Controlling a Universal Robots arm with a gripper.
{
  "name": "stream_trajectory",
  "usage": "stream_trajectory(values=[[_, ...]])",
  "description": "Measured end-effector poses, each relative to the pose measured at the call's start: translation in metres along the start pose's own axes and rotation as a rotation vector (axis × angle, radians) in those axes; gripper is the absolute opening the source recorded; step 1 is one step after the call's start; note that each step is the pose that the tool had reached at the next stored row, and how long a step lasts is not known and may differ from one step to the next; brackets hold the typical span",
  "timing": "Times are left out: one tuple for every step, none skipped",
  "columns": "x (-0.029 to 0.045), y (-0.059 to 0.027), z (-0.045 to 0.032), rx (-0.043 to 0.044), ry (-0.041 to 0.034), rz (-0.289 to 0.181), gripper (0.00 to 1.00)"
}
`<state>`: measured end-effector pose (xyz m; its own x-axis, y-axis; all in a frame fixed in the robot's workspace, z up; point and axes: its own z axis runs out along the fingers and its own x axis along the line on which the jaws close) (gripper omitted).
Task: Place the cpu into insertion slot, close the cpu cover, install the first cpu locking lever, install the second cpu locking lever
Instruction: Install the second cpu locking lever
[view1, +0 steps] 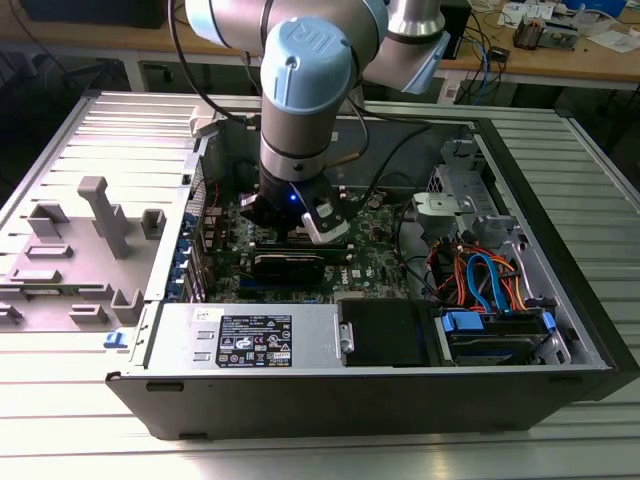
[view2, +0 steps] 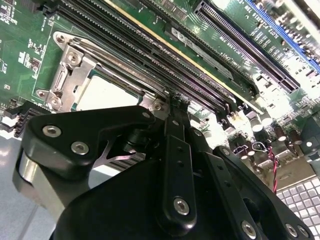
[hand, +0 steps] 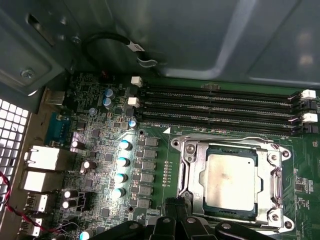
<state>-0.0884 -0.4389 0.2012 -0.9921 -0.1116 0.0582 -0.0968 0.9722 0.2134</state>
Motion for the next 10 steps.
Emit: stream_trajectory(values=[[0.0,-0.0001,0.0004,0.0001,0.0,0.0,0.11],[0.0001,-0.0001,0.0008,0.0003,0.0001,0.0,0.11],[0.0001,-0.0001,0.001,0.0005,0.0002,0.0,0.11],[0.0,-0.0001,0.001,0.0006,0.0001,0.0,0.11],[0.0,-0.0001,0.0011,0.0004,0.0,0.0,0.11],[0.0,-0.0001,0.0012,0.0008,0.0,0.0,0.11],[0.0,-0.0001,0.0012,0.0029,0.0001,0.0,0.11],[0.0,-0.0002,0.0011,0.0057,0.0005,0.001,0.11],[0.0,0.0,0.0007,0.007,0.0006,0.001,0.11],[0.0001,0.0003,-0.0007,0.0079,0.0005,0.001,0.11]])
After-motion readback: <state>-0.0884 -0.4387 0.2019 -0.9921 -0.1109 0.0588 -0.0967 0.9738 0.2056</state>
